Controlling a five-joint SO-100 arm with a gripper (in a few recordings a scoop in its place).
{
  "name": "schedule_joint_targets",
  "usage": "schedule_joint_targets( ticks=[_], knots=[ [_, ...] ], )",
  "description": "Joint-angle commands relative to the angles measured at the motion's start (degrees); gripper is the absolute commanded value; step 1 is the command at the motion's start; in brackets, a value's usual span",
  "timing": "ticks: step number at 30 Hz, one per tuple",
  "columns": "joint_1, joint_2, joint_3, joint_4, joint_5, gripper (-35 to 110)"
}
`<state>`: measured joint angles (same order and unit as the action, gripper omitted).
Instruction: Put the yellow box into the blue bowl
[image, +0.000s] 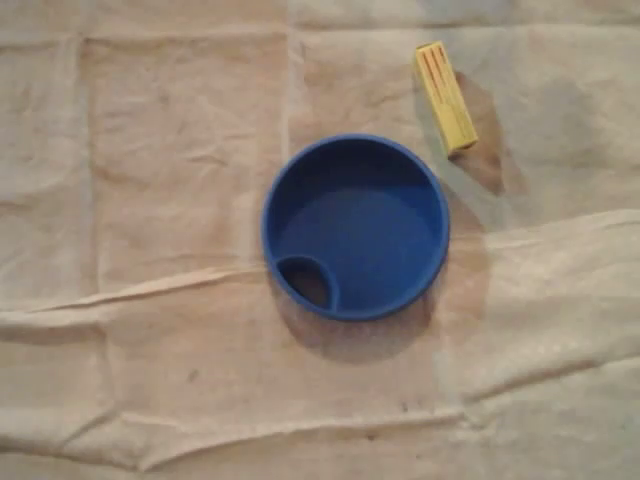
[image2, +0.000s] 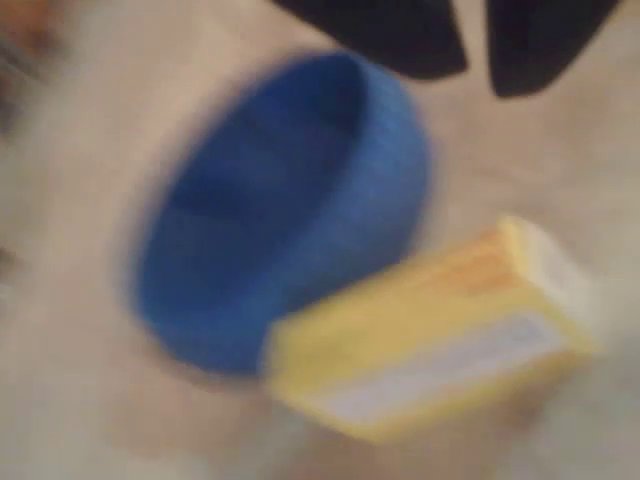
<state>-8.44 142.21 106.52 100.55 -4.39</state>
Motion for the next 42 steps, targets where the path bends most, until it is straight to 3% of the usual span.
schedule_joint_targets(
  ticks=[1, 13, 25, 33, 42],
  knots=[
    [-0.09, -8.26, -9.49, -0.53, -6.06, 0],
    [1.32, -23.12, -25.14, 0.00, -54.67, 0],
    [14.24, -29.79, -25.05, 0.00, -96.59, 0],
    [16.88, -38.32, -26.02, -0.53, -109.51, 4],
    [17.14, -38.94, -26.02, -0.97, -112.59, 22]
  ],
)
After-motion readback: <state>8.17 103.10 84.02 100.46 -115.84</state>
